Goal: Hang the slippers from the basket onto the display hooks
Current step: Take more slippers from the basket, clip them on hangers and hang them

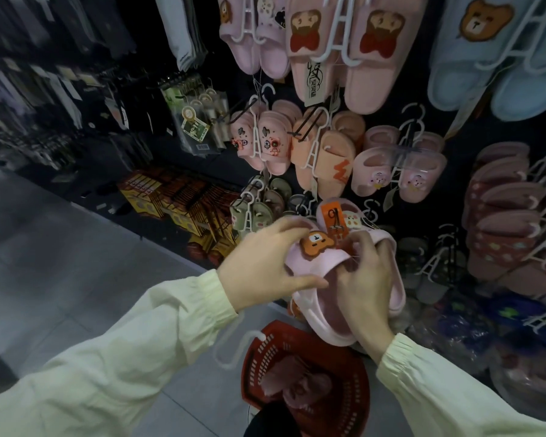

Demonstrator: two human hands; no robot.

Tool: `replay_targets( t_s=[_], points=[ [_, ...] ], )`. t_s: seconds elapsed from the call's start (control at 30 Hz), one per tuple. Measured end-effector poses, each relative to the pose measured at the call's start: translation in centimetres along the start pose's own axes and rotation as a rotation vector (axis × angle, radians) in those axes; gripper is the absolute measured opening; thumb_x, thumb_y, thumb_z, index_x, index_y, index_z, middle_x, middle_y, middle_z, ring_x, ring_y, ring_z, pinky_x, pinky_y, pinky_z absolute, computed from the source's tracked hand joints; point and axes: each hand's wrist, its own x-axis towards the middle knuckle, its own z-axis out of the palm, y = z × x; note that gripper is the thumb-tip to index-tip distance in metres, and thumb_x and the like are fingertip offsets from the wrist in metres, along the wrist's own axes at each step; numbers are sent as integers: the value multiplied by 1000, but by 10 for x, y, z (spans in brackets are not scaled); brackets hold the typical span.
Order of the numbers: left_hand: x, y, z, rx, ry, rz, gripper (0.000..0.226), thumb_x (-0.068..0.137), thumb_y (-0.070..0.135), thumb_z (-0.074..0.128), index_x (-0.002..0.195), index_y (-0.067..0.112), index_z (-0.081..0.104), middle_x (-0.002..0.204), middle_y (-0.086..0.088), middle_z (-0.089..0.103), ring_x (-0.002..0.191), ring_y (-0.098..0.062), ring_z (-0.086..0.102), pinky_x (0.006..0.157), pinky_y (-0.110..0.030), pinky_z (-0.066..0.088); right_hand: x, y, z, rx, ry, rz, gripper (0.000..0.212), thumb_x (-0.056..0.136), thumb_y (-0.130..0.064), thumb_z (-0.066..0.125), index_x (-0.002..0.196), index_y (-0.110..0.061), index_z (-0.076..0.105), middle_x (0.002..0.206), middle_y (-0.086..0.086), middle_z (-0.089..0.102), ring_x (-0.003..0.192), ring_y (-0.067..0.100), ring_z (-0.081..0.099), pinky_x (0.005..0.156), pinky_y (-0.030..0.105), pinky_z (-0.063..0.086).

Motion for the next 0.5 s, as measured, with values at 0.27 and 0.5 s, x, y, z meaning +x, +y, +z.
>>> replay_targets(
  t_s=[0.27, 0.5],
  points=[
    [3, 3, 15, 68, -18, -77, 90, 76, 80, 57, 146, 28, 36, 148, 11, 37, 127, -15, 49, 89, -42, 55, -4, -13, -6, 196, -14, 22, 37, 79, 3, 66, 109, -18, 63, 112, -5, 46, 105, 12, 56, 90, 14, 42],
    [8, -7, 16, -12, -14, -163, 69, 85, 44, 63, 147, 26, 39, 145, 3, 41, 126, -23, 50, 98, -39, 49, -13, -10, -11, 372, -149, -55, 44, 84, -14, 76, 122, -23, 55, 123, -12, 46, 124, 6, 49, 102, 28, 47]
  ],
)
